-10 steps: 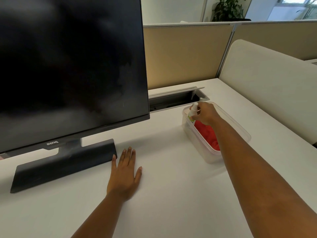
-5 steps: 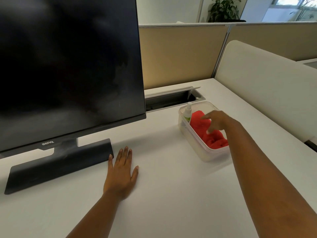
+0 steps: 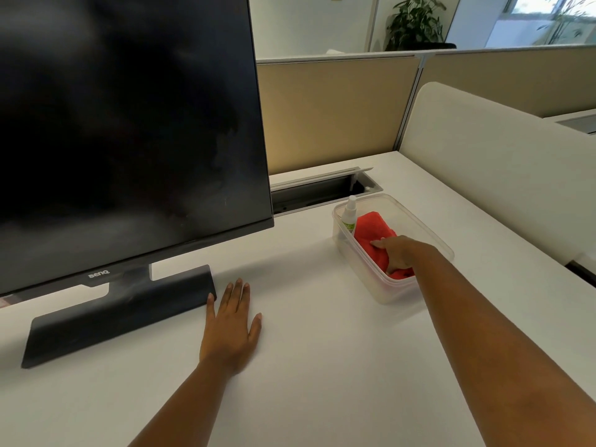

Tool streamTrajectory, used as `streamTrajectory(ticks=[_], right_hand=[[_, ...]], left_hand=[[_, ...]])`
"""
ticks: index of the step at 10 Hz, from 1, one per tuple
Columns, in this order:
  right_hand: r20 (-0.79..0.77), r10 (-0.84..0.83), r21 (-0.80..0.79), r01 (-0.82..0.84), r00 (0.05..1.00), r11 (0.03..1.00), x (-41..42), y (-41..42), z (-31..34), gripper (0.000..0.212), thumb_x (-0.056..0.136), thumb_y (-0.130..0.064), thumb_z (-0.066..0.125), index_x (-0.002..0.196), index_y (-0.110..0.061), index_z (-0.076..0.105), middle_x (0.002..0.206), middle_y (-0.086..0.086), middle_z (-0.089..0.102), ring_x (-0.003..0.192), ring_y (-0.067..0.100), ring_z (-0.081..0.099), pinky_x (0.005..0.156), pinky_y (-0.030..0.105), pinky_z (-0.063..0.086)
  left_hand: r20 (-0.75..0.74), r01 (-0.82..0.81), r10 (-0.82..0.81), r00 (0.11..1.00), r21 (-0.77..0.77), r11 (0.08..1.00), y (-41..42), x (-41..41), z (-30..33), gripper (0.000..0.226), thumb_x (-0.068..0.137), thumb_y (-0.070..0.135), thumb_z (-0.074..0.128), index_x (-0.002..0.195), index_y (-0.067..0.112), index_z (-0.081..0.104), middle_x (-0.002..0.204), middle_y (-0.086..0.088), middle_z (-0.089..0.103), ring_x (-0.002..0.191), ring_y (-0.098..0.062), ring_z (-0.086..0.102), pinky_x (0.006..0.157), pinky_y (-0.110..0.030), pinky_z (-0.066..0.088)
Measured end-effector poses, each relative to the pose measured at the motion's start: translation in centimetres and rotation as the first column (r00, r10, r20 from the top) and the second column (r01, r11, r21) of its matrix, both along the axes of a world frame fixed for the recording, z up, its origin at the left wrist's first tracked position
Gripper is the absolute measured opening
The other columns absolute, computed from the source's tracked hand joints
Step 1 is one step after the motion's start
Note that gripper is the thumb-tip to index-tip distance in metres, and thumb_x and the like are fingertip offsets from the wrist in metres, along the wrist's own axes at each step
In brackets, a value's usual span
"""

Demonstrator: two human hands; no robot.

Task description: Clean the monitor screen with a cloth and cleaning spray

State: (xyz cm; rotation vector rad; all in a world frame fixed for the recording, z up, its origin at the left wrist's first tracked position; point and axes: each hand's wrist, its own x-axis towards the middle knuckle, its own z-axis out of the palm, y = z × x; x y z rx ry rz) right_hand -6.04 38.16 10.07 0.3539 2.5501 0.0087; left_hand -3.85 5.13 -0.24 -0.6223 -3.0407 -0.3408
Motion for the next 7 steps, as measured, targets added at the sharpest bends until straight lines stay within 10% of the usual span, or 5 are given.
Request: streamTrajectory(ticks=[2, 7], right_hand=[[-0.374, -0.123, -0.065, 0.107, 0.919, 0.992, 1.5, -1.2, 1.1, 0.057, 0.096, -0.013, 0.044, 0.146, -0.024, 0.019, 0.149, 0.009, 0.034, 0.131, 0.031, 0.041, 0.108, 0.042, 0.038], [-0.925, -0.017, -0.083, -0.158, 0.38, 0.984, 3.2, -11.4, 10.4, 0.056, 0.098, -0.027, 0.039, 0.147, -0.01, 0.018, 0.156, 0.009, 0.015, 0.145, 0.023, 0.01, 0.118, 0.035, 0.011]], left_hand=[[0.032, -0.041, 0.043, 0.999, -0.062, 0.997, 0.1, 0.4, 1.0, 0.07, 0.092, 0.047, 0.0, 0.133, -0.001, 0.03, 0.138, -0.015, 0.044, 0.128, -0.028, 0.039, 0.109, -0.038, -0.002], [-0.497, -0.007, 0.032, 0.867, 0.052, 0.999, -1.8, -0.1, 13.3, 0.062, 0.085, 0.036, 0.025, 0.139, 0.005, 0.022, 0.146, -0.014, 0.032, 0.136, -0.027, 0.025, 0.112, -0.048, 0.017]])
